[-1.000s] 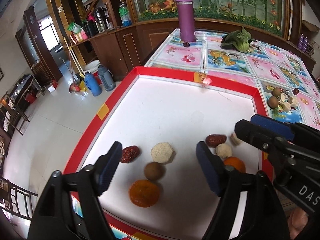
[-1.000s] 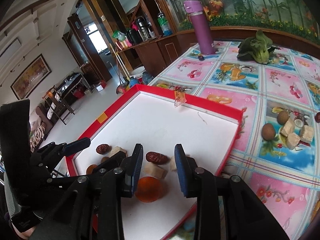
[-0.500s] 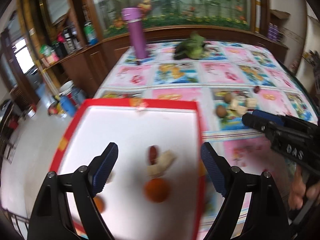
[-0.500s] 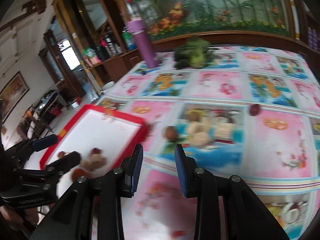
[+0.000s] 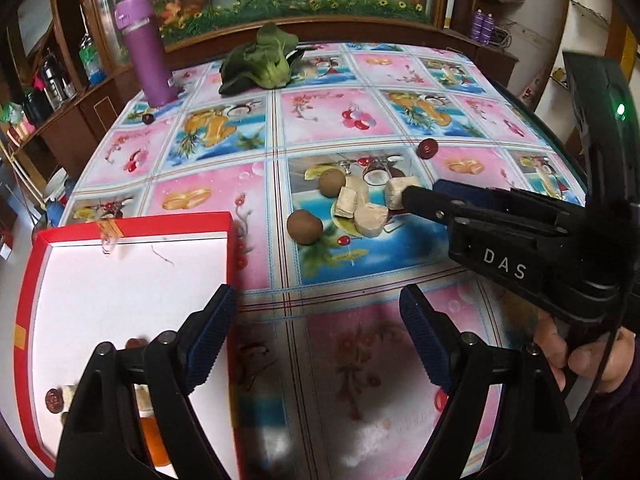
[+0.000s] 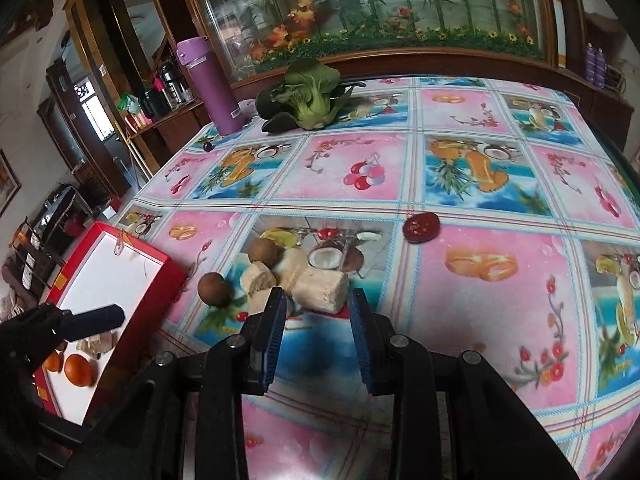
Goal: Organize fruits
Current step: 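Grasp a beige cube with the right tool while the left tool grasps a brown round fruit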
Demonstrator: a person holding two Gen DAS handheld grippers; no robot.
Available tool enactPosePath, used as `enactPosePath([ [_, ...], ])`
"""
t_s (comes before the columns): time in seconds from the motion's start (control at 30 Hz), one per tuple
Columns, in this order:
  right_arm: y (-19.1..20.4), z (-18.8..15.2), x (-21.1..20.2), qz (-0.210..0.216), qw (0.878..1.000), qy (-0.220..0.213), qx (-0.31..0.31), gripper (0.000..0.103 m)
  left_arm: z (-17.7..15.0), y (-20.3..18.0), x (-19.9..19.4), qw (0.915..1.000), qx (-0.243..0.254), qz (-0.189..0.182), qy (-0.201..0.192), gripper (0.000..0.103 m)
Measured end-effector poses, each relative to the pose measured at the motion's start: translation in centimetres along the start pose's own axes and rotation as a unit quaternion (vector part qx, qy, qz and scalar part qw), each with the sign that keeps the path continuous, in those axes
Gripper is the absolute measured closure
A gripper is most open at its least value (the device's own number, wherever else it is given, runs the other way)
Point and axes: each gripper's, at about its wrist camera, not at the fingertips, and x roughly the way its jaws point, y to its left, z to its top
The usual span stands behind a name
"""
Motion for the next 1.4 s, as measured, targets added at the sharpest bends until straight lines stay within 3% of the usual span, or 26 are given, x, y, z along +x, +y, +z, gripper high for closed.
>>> enactPosePath([
  [0.2,0.8,0.5,1.6,-0.023,1.000,0.012,-0.008,0.071,0.2,-0.2,0.7,1.0000,0.002,0.007,0.004,0.023],
  [0.47,-0.9,0.9,2.5,-0.026,0.999,0.025,0.011,0.077,1.6,-1.0,2.5,0.9998,0.010,-0.002,0.017,0.043],
  [0.63,-3.7,2.1,0.5,0.018,0.998,0.012,0.066,0.077,2.6,-1.9,3.7,0.9994,-0.003,-0.023,0.028,0.046],
  [0.73,-5.0,2.6,-0.8,0.022,0.996,-0.007,0.085,0.077,3.3,-2.5,4.4,0.9993,-0.008,-0.022,0.030,0.047],
  [1.07,-6.0,2.9,-1.6,0.042,0.992,-0.011,0.116,0.077,4.8,-3.5,6.5,0.9995,-0.013,-0.003,0.028,0.074],
  [1.3,-5.3,2.6,-1.3,0.045,0.994,-0.004,0.102,0.077,4.0,-3.2,5.5,0.9996,-0.019,-0.006,0.019,0.074],
  [1.4,-4.4,2.4,-1.3,0.038,0.996,-0.006,0.084,0.077,3.2,-2.9,2.9,0.9998,-0.017,0.007,-0.008,0.074],
])
